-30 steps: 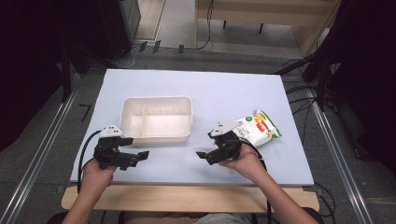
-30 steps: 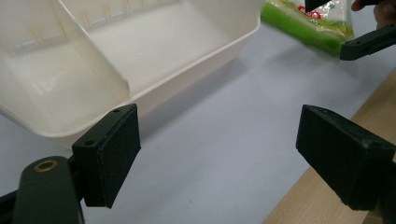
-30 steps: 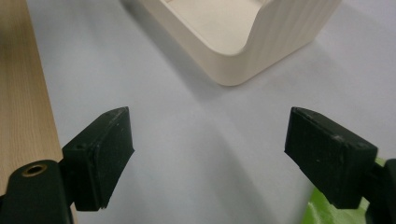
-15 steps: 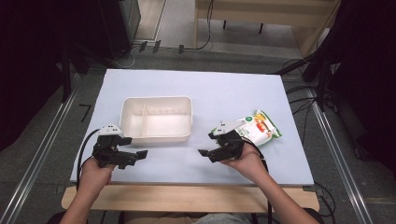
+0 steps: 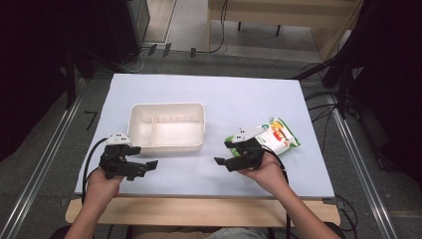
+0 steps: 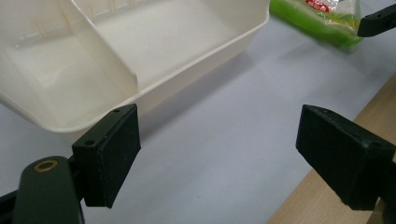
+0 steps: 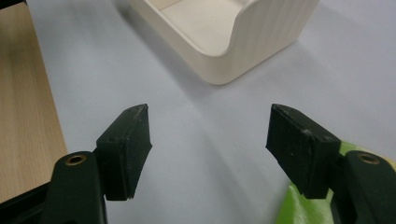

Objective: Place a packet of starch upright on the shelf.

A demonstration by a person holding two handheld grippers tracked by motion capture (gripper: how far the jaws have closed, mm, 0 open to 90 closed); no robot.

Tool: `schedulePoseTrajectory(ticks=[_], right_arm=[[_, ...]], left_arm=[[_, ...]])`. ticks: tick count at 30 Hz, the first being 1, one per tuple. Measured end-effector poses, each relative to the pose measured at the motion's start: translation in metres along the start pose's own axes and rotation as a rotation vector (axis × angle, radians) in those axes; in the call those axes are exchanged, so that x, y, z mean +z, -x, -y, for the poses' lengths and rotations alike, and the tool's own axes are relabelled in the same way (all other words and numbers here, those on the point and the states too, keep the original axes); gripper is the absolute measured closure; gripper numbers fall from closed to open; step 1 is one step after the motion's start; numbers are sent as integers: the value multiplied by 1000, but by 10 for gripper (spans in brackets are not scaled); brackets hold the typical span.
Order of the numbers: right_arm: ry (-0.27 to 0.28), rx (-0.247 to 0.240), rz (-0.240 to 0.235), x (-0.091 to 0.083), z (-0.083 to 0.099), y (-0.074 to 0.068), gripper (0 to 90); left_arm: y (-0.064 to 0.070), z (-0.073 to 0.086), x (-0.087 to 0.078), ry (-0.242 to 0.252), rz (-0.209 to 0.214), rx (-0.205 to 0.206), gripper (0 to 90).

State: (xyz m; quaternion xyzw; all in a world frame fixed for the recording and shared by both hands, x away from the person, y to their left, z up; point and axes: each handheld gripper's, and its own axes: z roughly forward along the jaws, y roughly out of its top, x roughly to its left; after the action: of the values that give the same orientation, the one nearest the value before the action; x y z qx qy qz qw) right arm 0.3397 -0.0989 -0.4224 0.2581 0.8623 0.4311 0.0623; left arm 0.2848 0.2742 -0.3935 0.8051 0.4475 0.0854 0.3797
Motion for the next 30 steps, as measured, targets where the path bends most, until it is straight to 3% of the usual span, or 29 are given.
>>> schedulePoseTrajectory(ticks=[7, 18, 26, 30], right_arm=[[-22, 31, 0, -3, -1, 3, 408], [-20, 43, 14, -11, 2, 7, 407], [-28, 32, -2, -5, 2, 4, 408], [-13, 43, 15, -18, 5, 5, 417]], left_arm=[[0, 0, 0, 5, -3, 1, 147], [0, 0, 0, 8, -2, 1, 147], [1, -1, 1, 4, -2, 6, 147], [1, 0, 0, 6, -1, 8, 147]])
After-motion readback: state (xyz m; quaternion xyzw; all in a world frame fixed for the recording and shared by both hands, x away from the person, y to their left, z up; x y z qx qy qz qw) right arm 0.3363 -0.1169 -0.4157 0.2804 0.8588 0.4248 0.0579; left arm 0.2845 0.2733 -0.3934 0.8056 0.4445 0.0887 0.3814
